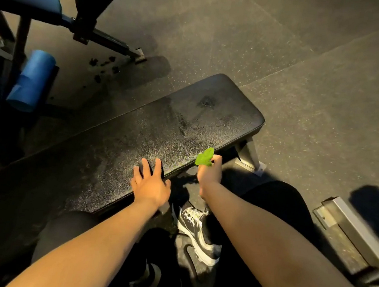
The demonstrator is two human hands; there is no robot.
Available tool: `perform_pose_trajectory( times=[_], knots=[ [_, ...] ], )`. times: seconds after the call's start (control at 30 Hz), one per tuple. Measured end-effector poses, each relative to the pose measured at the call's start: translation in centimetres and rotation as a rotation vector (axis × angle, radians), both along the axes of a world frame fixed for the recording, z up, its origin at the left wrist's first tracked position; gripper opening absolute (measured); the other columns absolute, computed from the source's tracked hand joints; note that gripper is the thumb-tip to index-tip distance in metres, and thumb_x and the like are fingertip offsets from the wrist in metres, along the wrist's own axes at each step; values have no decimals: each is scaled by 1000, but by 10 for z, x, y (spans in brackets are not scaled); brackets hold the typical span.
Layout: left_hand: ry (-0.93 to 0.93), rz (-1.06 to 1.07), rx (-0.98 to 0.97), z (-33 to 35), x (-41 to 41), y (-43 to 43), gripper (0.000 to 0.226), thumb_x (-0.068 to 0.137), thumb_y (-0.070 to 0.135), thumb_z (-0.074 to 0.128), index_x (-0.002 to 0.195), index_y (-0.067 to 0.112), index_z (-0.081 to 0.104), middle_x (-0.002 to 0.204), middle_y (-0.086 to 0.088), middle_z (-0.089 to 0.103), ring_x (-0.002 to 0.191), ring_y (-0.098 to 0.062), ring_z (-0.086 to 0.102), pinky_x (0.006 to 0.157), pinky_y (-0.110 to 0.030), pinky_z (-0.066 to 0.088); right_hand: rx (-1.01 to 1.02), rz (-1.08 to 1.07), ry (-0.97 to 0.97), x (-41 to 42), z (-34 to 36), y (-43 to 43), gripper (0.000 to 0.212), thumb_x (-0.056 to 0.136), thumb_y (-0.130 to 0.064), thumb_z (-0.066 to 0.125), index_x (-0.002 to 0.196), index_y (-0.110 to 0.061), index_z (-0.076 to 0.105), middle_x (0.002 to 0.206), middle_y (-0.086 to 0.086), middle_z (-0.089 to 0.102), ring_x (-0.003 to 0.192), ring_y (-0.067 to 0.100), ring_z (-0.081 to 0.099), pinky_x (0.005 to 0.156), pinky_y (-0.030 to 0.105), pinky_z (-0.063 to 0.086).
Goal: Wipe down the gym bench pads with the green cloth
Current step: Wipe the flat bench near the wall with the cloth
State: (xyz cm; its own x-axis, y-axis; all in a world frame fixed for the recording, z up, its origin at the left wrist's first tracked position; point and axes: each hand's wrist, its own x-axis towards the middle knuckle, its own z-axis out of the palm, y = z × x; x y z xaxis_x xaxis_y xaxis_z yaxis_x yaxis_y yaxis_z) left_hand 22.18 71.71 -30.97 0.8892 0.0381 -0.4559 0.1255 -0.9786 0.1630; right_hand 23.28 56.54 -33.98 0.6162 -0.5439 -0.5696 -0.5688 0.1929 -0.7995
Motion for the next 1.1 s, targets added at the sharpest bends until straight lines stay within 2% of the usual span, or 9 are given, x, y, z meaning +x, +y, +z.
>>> perform_pose_trajectory(
  times=[0.17, 0.3, 0.5, 0.6, 0.7, 0.83, 0.9, 1.0, 1.1],
  knots=[
    [-3, 2, 8, 0, 0, -12, 73, 102, 45, 43, 160, 27, 3, 168, -9, -10, 151, -43, -8, 121, -56, 9, 142, 157, -80, -10, -9, 43, 33, 73, 5, 63, 60, -23, 55, 78, 14, 63, 67, 15, 51, 56, 26, 37],
    [-55, -151, 14, -7, 1, -14, 74, 100, 37, 47, 161, 22, 7, 167, -14, -1, 152, -42, -3, 124, -51, 7, 274, 70, -76, -5, 0, 34, 40, 76, 17, 60, 68, -22, 57, 69, 5, 61, 60, 16, 54, 49, 20, 43],
    [-45, -43, -113, -4, 4, -13, 72, 99, 29, 54, 160, 27, 16, 168, -7, 1, 153, -37, -5, 124, -42, 4, 113, -332, -16, 25, -11, -3, 27, 75, 1, 58, 66, -24, 59, 89, 9, 70, 73, 23, 65, 60, 28, 52],
    [-27, -48, -144, -2, 4, -11, 73, 98, 25, 55, 160, 27, 16, 168, -7, -1, 153, -36, -7, 123, -40, 1, 92, -357, -23, 26, -5, -1, 26, 77, -1, 54, 68, -25, 57, 106, 11, 65, 78, 21, 59, 67, 32, 50],
    [-4, -25, -165, 1, 6, -12, 73, 98, 23, 55, 160, 27, 17, 168, -7, -2, 153, -36, -8, 124, -41, 2, 155, -240, -70, 11, 8, 12, 30, 79, 5, 55, 72, -23, 60, 109, 10, 58, 81, 21, 57, 68, 29, 47],
    [-3, 45, -256, 3, 8, -16, 71, 94, 30, 52, 158, 30, 23, 167, -8, 10, 154, -34, 1, 124, -44, 9, 366, 160, -72, -12, 20, 17, 34, 79, 14, 60, 89, -18, 64, 92, 9, 65, 66, 11, 56, 53, 18, 40],
    [-80, 48, -464, 11, 10, -20, 74, 93, 23, 55, 159, 30, 22, 161, -6, 30, 150, -25, 23, 119, -33, 22, 406, 232, -112, -14, 33, 8, 37, 81, 13, 62, 101, -18, 63, 93, 4, 68, 69, 10, 59, 53, 19, 43],
    [-142, 7, -730, 36, 6, -29, 75, 98, 15, 58, 159, 33, 17, 154, 11, 38, 140, -2, 38, 112, -20, 29, 359, 271, -221, -10, 57, -15, 37, 86, 11, 59, 103, -23, 62, 96, 1, 69, 80, 11, 62, 66, 22, 49],
    [-131, 7, -872, 53, 0, -40, 60, 101, 16, 57, 152, 32, 31, 143, 19, 50, 122, 12, 52, 107, -13, 39, 264, 325, -285, -14, 70, -33, 42, 87, 11, 58, 119, -16, 63, 106, 0, 67, 92, 8, 62, 74, 11, 47]
  ],
)
